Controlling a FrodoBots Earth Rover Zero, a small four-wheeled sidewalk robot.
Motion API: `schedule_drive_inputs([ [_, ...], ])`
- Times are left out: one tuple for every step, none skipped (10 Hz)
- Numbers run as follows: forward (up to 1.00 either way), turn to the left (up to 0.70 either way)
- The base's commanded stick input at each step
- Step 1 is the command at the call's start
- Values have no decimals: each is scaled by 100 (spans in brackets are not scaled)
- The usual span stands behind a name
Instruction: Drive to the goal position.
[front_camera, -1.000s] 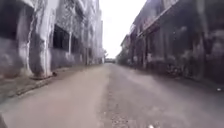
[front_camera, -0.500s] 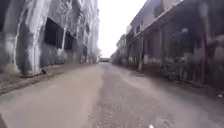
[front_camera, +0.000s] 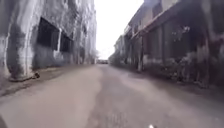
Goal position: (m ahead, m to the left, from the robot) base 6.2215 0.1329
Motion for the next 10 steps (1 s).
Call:
schedule_drive_inputs([
  [50,13],
  [50,50],
  [50,39],
  [50,0],
  [50,0],
  [50,0],
  [50,0],
  [50,0],
  [50,0],
  [50,0],
])
